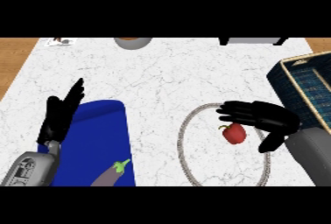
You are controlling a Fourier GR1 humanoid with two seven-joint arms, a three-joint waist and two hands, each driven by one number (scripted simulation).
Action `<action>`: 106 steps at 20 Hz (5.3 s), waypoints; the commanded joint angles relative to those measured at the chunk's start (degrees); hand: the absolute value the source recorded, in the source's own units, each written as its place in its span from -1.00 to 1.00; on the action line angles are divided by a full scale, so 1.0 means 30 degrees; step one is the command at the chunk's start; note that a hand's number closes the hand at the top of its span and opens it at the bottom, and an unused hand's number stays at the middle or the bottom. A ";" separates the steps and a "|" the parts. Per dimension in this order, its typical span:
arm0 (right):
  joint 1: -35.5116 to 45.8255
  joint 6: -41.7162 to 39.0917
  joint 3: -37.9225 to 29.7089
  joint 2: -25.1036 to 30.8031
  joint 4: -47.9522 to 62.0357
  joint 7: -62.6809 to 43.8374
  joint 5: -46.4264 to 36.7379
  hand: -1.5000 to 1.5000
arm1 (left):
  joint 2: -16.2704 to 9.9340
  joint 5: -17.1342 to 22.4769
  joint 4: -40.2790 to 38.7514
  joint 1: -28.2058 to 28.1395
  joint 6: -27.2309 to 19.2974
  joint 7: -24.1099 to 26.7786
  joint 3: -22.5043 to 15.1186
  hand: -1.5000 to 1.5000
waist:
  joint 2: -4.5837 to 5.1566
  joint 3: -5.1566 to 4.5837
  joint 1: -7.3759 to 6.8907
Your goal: Pick the bell pepper from the placemat and place it in the basket
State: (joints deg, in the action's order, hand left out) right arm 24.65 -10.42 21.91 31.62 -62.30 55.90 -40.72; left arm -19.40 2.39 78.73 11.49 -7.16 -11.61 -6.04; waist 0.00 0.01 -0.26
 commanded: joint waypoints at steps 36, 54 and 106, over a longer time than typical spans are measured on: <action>0.0778 0.2531 -0.3189 -0.3559 0.3820 -0.9958 -0.6991 1.00 | 0.1027 -0.1631 0.0029 0.0170 0.1532 -0.0899 0.2443 0.00 | -0.0314 -0.0139 0.0833; 0.0738 -0.3774 -0.6621 -1.0476 -1.2935 -2.5346 -0.0830 1.00 | 0.1030 -0.1623 0.0168 -0.0234 0.1610 -0.0571 0.2695 0.00 | -0.0476 -0.0027 0.1030; 0.7709 -0.4102 -1.3507 0.6823 0.3364 -1.7680 -0.1352 1.00 | 0.2190 -0.2575 0.1999 -0.0415 0.2243 -0.1684 0.2140 0.00 | 0.0057 0.0013 -0.0299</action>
State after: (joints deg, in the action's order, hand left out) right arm 49.20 -27.77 -19.18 51.87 -57.92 -2.49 -42.87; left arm -13.11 -5.05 79.94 12.15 -0.64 -13.44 1.41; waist 0.20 0.02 -0.78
